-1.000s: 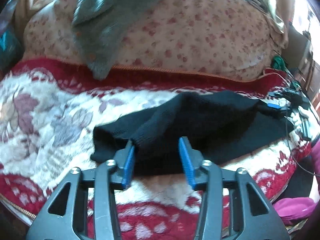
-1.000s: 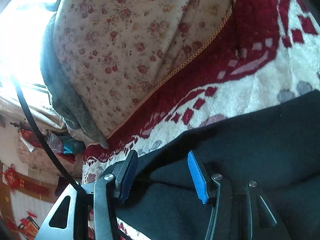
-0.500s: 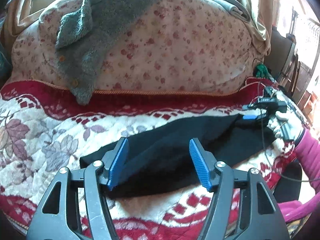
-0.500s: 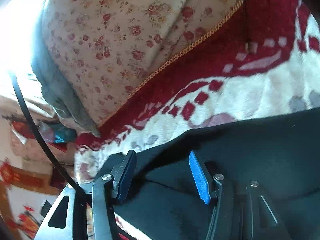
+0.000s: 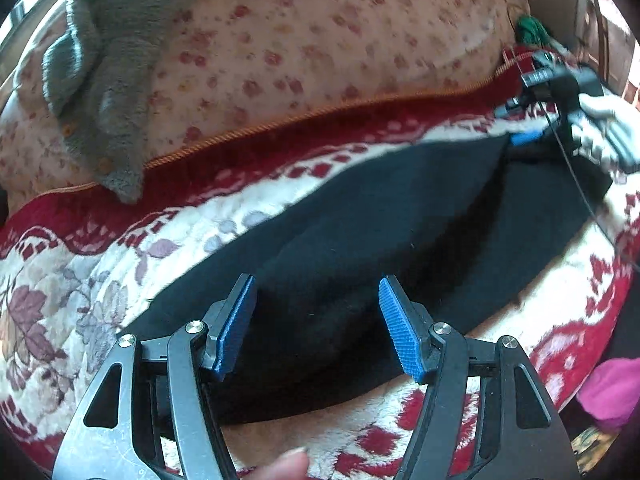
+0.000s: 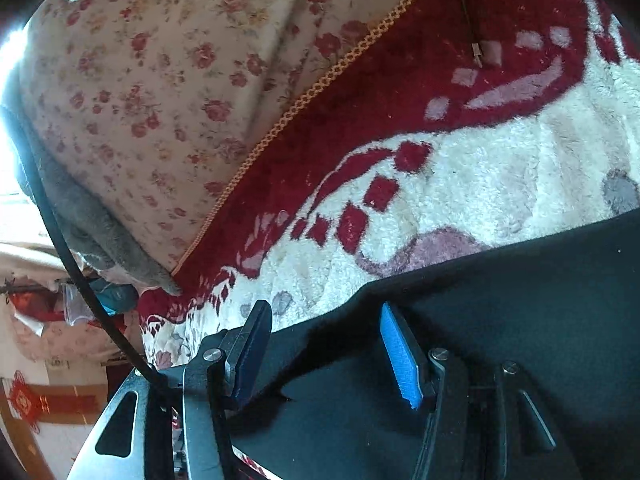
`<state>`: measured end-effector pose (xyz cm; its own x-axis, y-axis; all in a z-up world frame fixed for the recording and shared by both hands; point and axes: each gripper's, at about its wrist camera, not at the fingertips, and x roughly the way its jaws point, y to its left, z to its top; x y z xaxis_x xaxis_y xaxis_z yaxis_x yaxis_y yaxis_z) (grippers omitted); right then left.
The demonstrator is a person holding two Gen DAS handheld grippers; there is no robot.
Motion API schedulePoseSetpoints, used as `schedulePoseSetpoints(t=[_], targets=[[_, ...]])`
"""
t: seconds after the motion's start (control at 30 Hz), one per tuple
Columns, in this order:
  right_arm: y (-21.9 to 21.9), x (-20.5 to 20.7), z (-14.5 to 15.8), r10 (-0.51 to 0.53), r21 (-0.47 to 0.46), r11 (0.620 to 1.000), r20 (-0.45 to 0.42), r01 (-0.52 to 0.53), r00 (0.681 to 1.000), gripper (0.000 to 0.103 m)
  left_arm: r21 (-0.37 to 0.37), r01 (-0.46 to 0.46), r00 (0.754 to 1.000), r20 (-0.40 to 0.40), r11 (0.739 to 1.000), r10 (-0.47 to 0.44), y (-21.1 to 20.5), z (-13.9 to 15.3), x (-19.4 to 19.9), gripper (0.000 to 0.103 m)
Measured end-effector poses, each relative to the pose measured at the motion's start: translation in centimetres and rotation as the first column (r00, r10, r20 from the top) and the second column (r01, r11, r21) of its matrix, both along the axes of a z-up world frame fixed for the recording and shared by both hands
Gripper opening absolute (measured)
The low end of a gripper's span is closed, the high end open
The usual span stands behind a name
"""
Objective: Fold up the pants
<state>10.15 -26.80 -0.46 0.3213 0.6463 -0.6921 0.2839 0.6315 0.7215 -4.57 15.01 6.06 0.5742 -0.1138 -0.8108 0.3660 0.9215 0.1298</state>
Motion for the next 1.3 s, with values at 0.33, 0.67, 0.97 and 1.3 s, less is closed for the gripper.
schedulePoseSetpoints(t=[0.33, 0.67, 0.97, 1.3], targets=[[1.8, 0.8, 3.8, 0.198, -0.261, 0.950, 0.090, -0.169, 0.976, 0.054, 0.022, -0.023, 1.000, 0.000, 0.999, 0.023, 1.4, -1.0, 0.7, 0.064], [4.6, 0.8, 3.7, 0.725, -0.655, 0.539, 0.041, -0.529, 0.688, 0.054, 0.019, 0.011, 1.000, -0.022, 1.000, -0.011, 1.9, -1.3, 0.9, 0.064], [5.6, 1.0, 1.4, 0.806, -0.658, 0.465, 0.037, -0.592, 0.591, 0.039, 0.086, 0.042, 0.998, -0.045, 0.995, -0.038, 1.0, -2.9, 3.2, 0.064], [8.3, -0.3, 5.8, 0.850, -0.828, 0.304, 0.012, -0.472, 0.526, 0.008, 0.046, 0.041, 0.998, 0.035, 0.998, -0.043, 1.3, -1.1, 5.4, 0.003]])
